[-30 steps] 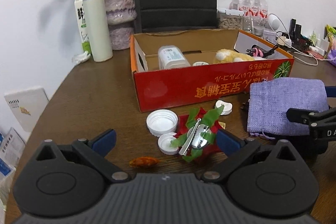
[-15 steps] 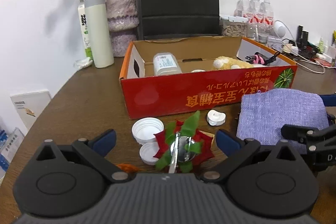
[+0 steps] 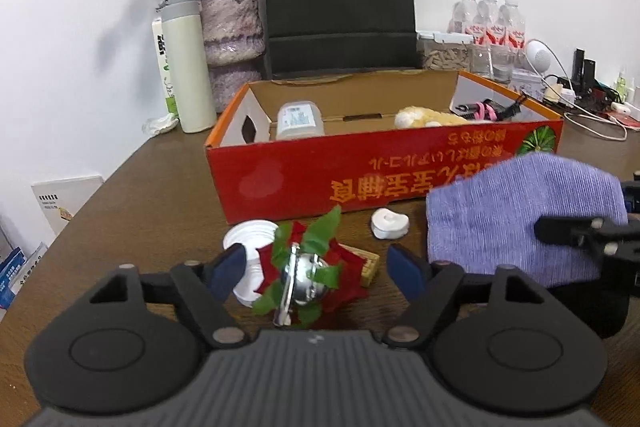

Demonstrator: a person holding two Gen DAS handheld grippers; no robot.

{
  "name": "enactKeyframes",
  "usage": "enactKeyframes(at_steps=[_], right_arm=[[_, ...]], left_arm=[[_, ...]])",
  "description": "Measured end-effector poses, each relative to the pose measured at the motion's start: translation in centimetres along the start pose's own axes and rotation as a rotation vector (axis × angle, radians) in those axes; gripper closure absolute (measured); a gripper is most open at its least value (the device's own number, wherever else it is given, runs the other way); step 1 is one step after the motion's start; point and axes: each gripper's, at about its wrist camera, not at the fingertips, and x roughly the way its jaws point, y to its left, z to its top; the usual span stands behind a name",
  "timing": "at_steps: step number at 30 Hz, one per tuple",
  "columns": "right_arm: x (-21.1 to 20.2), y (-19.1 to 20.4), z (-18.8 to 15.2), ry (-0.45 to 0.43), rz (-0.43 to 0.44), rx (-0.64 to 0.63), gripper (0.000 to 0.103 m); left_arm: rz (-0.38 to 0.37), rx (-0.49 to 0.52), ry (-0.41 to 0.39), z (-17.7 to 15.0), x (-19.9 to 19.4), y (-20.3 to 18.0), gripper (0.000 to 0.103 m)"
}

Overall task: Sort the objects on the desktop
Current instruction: 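Grasp the red flower ornament with the left tool while the right tool grasps the purple pouch, then carry the flower and purple pouch into the box and release them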

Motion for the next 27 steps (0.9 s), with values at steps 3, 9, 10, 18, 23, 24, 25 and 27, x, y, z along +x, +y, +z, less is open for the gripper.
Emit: enactKeyframes(at_steps=[3,9,10,18,23,24,25,27], right_arm=[[-0.5,0.0,0.0,-0.021,0.016,0.007,0.093],[-1.6,0.1,0.3,-0.056,0.032,0.032,0.099],[-1.7,0.2,0.3,-0.06,0.035,0.033,0.099],[-3.5,0.2,0.6,-0.095,0.052,0.065,0.1],[-4.6,0.6,1.2,-0.129,0.067,0.058,0.101],[-4.8,0.6,1.4,-0.138,0.073,0.058,0.101],[-5.0,0.6,1.7,-0.146,0.08,0.06,0.101],[-5.4,0.5,2.5,-0.166,0.092,0.063,0.101]], left_arm=[[-0.009,0.0,0.02,-0.2,0.0,-0.2,0.03],[-0.024,0.022,0.03,-0.4,-0.2,-0.8,0.047],[-0.026,0.017,0.041,-0.5,-0.1,-0.8,0.057],[-0.082,-0.05,0.016,-0.5,-1.8,0.2,0.06],[-0.102,-0.069,-0.022,0.2,-3.5,0.6,0.06],[-0.106,-0.07,-0.031,0.5,-3.8,0.6,0.06],[-0.111,-0.07,-0.041,0.8,-4.1,0.7,0.06],[-0.115,-0.07,-0.066,1.6,-4.7,0.7,0.06]])
